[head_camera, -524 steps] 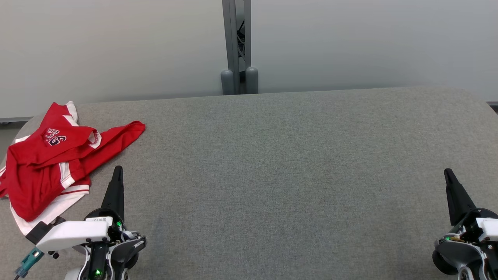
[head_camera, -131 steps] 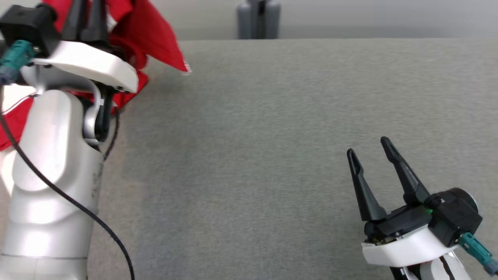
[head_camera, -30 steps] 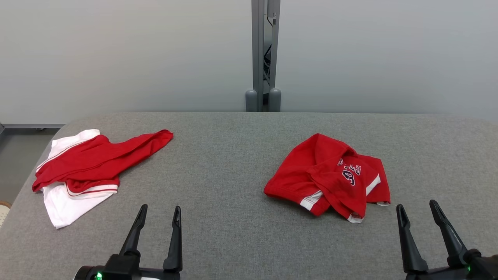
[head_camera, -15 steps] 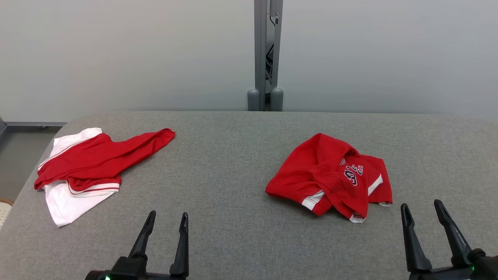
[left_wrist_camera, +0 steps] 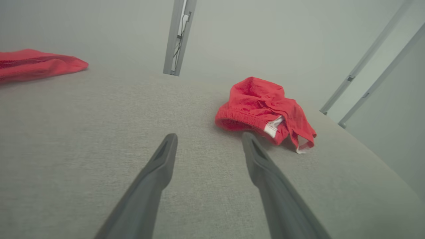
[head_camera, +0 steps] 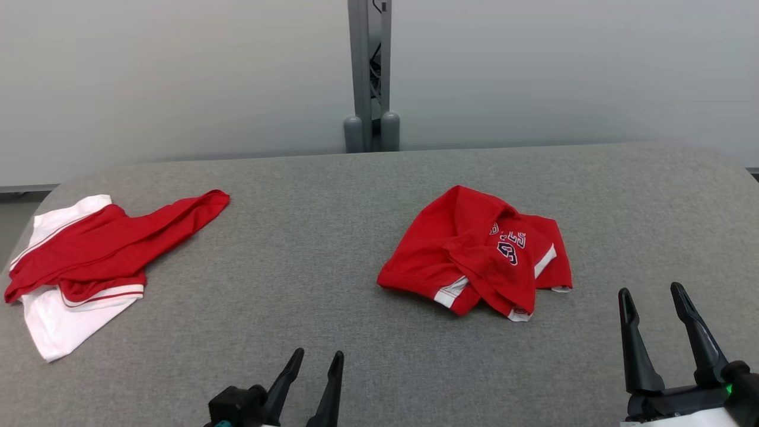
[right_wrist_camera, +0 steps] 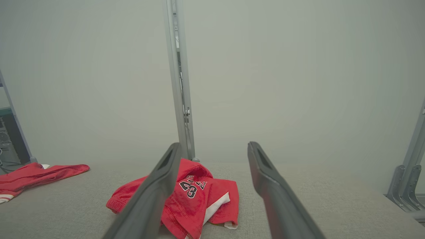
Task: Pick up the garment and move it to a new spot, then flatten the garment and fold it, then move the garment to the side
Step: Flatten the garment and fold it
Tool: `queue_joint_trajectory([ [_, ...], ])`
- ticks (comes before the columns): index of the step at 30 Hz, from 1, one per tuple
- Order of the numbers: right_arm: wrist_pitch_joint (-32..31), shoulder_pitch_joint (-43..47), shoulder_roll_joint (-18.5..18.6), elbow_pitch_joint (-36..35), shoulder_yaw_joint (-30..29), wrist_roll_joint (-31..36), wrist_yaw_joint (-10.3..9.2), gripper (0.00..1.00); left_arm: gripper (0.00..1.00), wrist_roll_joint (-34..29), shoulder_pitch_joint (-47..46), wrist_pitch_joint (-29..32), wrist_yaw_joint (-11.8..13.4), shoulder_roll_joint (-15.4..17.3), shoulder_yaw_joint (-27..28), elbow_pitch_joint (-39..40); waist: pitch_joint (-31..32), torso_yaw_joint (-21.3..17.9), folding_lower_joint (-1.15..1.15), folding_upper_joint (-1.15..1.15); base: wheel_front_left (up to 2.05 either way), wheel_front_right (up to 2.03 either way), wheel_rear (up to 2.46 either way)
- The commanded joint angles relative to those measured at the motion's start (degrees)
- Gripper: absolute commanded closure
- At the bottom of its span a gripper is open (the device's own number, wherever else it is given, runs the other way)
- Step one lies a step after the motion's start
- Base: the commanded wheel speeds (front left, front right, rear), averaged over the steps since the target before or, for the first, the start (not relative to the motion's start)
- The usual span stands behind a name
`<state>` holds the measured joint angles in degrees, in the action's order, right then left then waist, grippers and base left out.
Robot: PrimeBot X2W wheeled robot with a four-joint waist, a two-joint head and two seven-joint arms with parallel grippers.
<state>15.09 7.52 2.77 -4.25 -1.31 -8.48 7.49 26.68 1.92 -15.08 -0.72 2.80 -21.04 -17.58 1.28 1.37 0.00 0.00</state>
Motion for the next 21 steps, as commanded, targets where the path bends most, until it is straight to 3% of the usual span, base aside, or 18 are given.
queue_joint_trajectory([
  [1, 0.16, -0.73, 0.24, -0.12, -0.03, 0.64, 0.01, 0.0, 0.0, 1.2, -2.37, -0.07, -0.95, 0.19, -1.54, -1.46, -0.96, -1.71, 0.0, 0.0, 0.0, 0.0, 0.0],
  [12, 0.15, -3.92, 0.25, -1.05, 1.04, 0.88, 0.01, 0.0, 0.0, 8.81, -14.03, -0.06, -2.73, 0.25, -12.9, -9.5, -5.75, -8.69, 0.0, 0.0, 0.0, 0.0, 0.0],
  [21, 0.15, -6.55, 0.23, -1.63, 1.77, 0.49, 0.01, 0.0, 0.0, 11.31, -23.77, -0.06, 0.75, 0.26, -19.14, -18.65, -10.4, -12.57, 0.0, 0.0, 0.0, 0.0, 0.0],
])
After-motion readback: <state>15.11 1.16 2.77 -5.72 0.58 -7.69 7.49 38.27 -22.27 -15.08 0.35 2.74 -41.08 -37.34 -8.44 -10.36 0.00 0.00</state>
